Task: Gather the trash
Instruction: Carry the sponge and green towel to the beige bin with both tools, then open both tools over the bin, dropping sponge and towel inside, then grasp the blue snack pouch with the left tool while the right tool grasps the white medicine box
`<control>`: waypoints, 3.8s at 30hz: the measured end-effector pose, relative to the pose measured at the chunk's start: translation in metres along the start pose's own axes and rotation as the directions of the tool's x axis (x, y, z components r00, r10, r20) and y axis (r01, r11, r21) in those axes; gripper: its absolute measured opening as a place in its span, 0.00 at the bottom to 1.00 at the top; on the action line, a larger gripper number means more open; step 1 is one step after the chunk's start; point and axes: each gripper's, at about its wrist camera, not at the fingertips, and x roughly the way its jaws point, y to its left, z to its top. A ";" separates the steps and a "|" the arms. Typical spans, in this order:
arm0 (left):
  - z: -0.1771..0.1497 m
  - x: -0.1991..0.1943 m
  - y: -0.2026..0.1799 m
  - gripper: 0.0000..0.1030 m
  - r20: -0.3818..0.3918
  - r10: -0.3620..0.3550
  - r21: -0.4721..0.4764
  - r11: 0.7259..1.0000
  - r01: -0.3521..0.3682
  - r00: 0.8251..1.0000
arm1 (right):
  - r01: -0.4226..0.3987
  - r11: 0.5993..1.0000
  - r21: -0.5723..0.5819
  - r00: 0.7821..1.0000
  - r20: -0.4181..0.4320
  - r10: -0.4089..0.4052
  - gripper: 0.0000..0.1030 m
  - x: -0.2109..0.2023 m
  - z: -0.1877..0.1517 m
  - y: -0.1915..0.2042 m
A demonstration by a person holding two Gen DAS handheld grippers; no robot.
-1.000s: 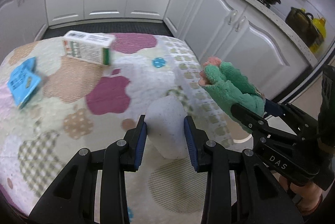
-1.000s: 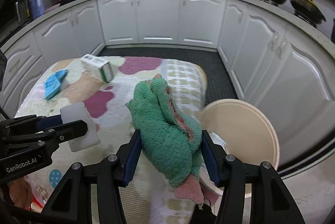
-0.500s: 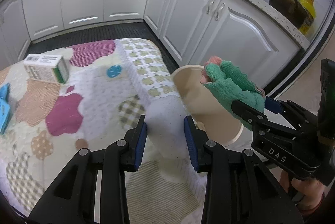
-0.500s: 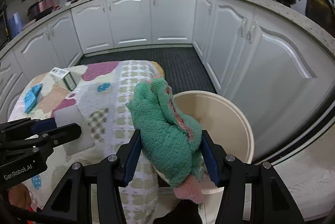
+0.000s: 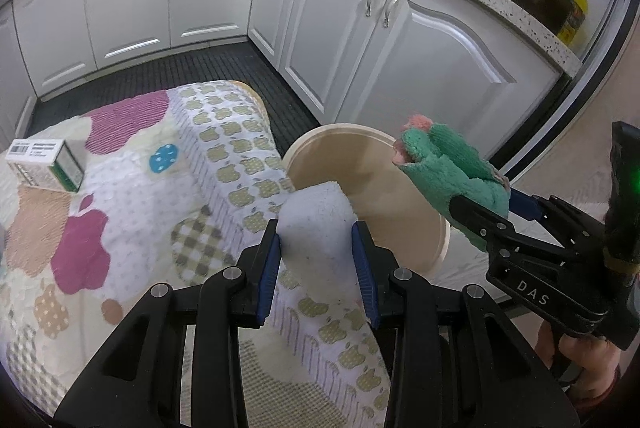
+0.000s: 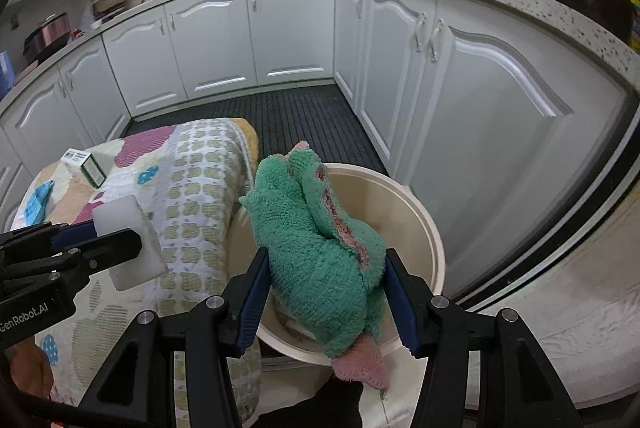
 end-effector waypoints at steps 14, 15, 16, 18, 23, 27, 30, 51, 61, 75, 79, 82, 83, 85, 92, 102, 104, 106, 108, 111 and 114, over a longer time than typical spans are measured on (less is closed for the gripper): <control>0.014 0.043 -0.030 0.32 -0.038 0.008 0.052 0.999 -0.006 0.999 | 0.031 0.997 0.070 0.998 -0.065 -0.026 0.52 0.027 -0.011 -0.035; 0.015 0.046 -0.032 0.32 -0.041 0.006 0.054 0.999 -0.004 0.999 | 0.032 0.997 0.074 0.997 -0.069 -0.027 0.52 0.029 -0.010 -0.038; 0.016 0.050 -0.034 0.32 -0.045 0.004 0.056 0.998 -0.001 0.999 | 0.034 0.996 0.079 0.997 -0.073 -0.028 0.52 0.031 -0.011 -0.040; 0.016 0.056 -0.036 0.32 -0.049 0.002 0.057 0.998 0.001 0.999 | 0.037 0.995 0.091 0.996 -0.083 -0.030 0.52 0.036 -0.013 -0.046; 0.017 0.069 -0.039 0.32 -0.061 -0.007 0.057 0.998 0.010 0.998 | 0.043 0.993 0.111 0.993 -0.111 -0.031 0.52 0.047 -0.018 -0.054; 0.018 0.078 -0.039 0.33 -0.062 -0.029 0.053 0.998 0.033 0.998 | 0.044 0.991 0.128 0.992 -0.125 -0.028 0.52 0.055 -0.020 -0.058; 0.019 0.082 -0.039 0.40 -0.052 -0.033 0.049 0.998 0.035 0.998 | 0.049 0.989 0.142 0.990 -0.138 -0.030 0.53 0.062 -0.019 -0.060; 0.003 0.046 -0.003 0.55 -0.034 0.036 -0.016 0.999 -0.037 0.999 | 0.003 0.992 0.123 0.987 -0.159 0.017 0.62 0.057 -0.019 -0.031; -0.024 -0.018 0.088 0.57 -0.029 0.177 -0.143 0.973 -0.179 0.984 | -0.124 0.992 0.037 0.985 -0.114 0.127 0.67 0.040 0.000 0.037; -0.057 -0.117 0.281 0.69 -0.019 0.398 -0.518 0.781 -0.349 0.917 | -0.360 0.919 -0.158 0.930 -0.137 0.341 0.73 0.046 0.038 0.184; -0.062 -0.124 0.326 0.69 -0.024 0.391 -0.604 0.728 -0.325 0.920 | -0.396 0.883 -0.251 0.918 -0.127 0.376 0.76 0.045 0.060 0.229; -0.063 -0.121 0.345 0.69 -0.030 0.390 -0.647 0.694 -0.315 0.920 | -0.411 0.854 -0.318 0.911 -0.112 0.397 0.79 0.048 0.075 0.258; -0.062 -0.118 0.349 0.69 -0.038 0.389 -0.655 0.686 -0.316 0.921 | -0.414 0.847 -0.334 0.910 -0.111 0.401 0.79 0.050 0.079 0.265; -0.060 -0.110 0.354 0.70 -0.057 0.392 -0.666 0.670 -0.328 0.918 | -0.423 0.829 -0.366 0.905 -0.121 0.409 0.79 0.060 0.088 0.285; -0.055 -0.093 0.362 0.70 -0.066 0.381 -0.686 0.654 -0.319 0.922 | -0.425 0.787 -0.447 0.904 -0.169 0.392 0.79 0.094 0.101 0.324; -0.042 -0.088 0.355 0.73 -0.028 0.368 -0.667 0.685 -0.291 0.930 | -0.450 0.771 -0.451 0.893 -0.227 0.389 0.79 0.126 0.100 0.345; -0.044 -0.080 0.358 0.73 -0.056 0.346 -0.678 0.675 -0.290 0.936 | -0.464 0.766 -0.444 0.886 -0.232 0.402 0.79 0.127 0.098 0.348; -0.047 -0.076 0.360 0.73 -0.061 0.337 -0.685 0.670 -0.285 0.940 | -0.464 0.768 -0.442 0.886 -0.227 0.405 0.68 0.126 0.095 0.350; -0.050 -0.077 0.359 0.70 -0.042 0.344 -0.683 0.675 -0.278 0.938 | -0.453 0.769 -0.451 0.892 -0.226 0.393 0.46 0.124 0.091 0.352; -0.051 -0.082 0.352 0.60 -0.020 0.343 -0.661 0.700 -0.270 0.939 | -0.442 0.765 -0.468 0.897 -0.200 0.395 0.39 0.113 0.083 0.348; -0.055 -0.090 0.338 0.54 0.007 0.344 -0.636 0.727 -0.261 0.939 | -0.424 0.770 -0.477 0.904 -0.165 0.395 0.37 0.098 0.078 0.338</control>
